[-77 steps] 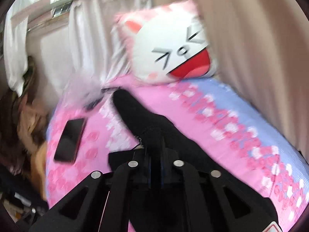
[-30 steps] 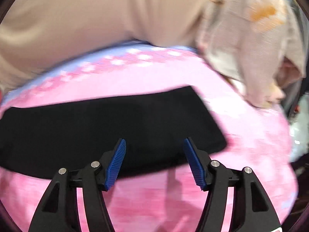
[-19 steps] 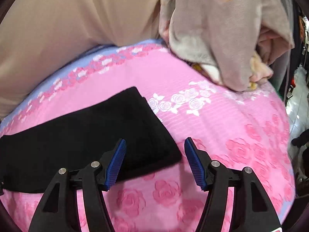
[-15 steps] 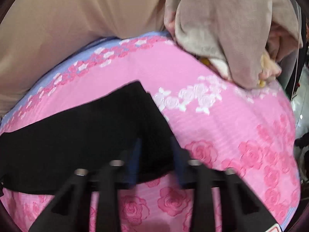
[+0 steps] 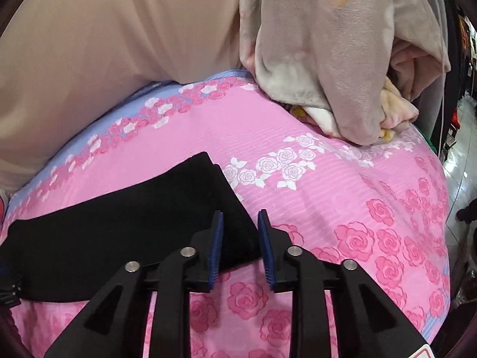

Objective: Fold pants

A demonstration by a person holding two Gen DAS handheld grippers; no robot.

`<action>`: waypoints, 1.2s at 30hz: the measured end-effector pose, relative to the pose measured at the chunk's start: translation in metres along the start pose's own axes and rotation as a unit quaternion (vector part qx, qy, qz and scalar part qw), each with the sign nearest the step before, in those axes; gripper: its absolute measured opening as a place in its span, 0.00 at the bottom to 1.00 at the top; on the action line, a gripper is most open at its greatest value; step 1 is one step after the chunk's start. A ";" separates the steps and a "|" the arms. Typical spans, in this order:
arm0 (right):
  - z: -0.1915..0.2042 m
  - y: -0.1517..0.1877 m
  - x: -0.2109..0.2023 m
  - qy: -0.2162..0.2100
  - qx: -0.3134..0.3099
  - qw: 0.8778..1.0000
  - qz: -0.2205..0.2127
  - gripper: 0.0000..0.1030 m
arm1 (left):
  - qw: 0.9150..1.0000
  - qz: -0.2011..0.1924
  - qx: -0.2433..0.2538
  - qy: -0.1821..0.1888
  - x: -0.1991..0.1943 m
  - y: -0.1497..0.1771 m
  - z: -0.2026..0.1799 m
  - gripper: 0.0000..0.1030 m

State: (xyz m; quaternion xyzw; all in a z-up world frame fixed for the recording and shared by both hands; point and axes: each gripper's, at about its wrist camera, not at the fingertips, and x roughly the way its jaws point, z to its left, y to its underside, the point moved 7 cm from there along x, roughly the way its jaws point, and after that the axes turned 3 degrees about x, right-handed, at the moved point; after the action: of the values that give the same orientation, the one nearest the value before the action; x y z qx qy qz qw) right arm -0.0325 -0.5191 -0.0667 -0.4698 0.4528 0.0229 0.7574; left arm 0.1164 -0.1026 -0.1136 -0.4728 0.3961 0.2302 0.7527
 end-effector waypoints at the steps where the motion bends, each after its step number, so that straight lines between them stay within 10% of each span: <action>1: 0.000 0.002 -0.001 0.001 0.003 1.000 0.001 0.42 | 1.000 0.002 -0.003 0.000 0.001 0.001 0.001 0.95; 27: 0.002 0.021 0.038 0.018 0.057 0.997 0.046 0.57 | 0.998 -0.008 -0.058 0.015 -0.007 0.029 0.055 0.95; 32: 0.005 0.019 0.043 -0.032 0.083 0.995 0.053 0.22 | 0.998 -0.012 -0.058 0.017 -0.009 0.028 0.056 0.95; 36: 0.021 0.014 0.033 -0.037 0.078 0.995 0.040 0.21 | 0.998 -0.013 -0.060 0.019 -0.011 0.029 0.061 0.95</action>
State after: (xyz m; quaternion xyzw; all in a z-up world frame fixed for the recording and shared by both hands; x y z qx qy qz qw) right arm -0.0055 -0.5089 -0.0968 -0.3893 0.4432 0.0351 0.8067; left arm 0.1122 -0.0350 -0.1058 -0.5265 0.3896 0.2350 0.7182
